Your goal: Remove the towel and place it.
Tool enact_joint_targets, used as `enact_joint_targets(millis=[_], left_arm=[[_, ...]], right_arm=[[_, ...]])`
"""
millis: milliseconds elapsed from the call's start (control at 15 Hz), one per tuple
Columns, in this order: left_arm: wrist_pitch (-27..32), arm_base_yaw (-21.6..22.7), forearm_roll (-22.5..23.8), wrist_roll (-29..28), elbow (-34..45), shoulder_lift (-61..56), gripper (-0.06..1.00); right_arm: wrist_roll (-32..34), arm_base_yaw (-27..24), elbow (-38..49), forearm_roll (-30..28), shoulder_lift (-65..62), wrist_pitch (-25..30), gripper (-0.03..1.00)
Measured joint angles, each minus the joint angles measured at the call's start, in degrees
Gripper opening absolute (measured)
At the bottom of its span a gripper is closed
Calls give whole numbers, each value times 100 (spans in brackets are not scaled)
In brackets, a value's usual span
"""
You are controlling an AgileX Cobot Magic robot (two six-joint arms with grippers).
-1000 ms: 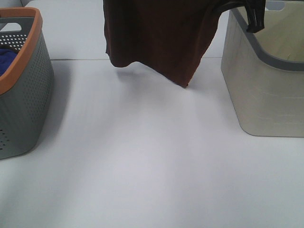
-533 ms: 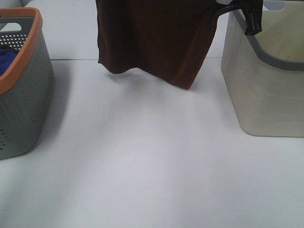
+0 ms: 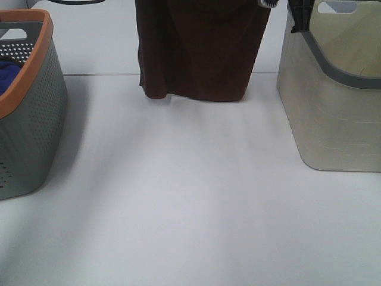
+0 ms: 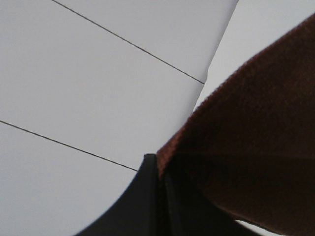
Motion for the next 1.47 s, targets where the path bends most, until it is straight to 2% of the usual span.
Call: enact_joint_targets(millis=[133,267,400,467,667,867,1000,1067,1267,1400,1467], left_arm=[[-269,149,0,0,6,29,0],[-304,166,0,0,6,34,0],[-172,138,0,0,6,132,0],[126,80,0,-6,6,218,0],[1902,-178,-69,-6,17,367,0],[3747,-487,-281,34,17,361,0],[4956,-493,-762,367,17,361,0],[5632,-453,-1324,934,17,361,0],[6618,-447,-2143,1919,17,372,0],[7173,-447,-2315,2212,29,453,0],[7259,-447,-2349,2303,69,487,0]], right_arm=[[-17,0,0,0,74,-344,0],[-17,0,-6,11,155,-458,0],[-17,0,-6,120,246,-269,0],[0,0,0,212,281,63,0],[286,0,34,327,298,1404,0],[900,0,46,309,269,2842,0],[1530,0,46,304,223,3610,0],[2057,0,46,264,223,4108,0],[2934,0,138,201,212,5013,0],[3352,0,309,212,212,5392,0],[3484,0,447,246,212,5529,0]])
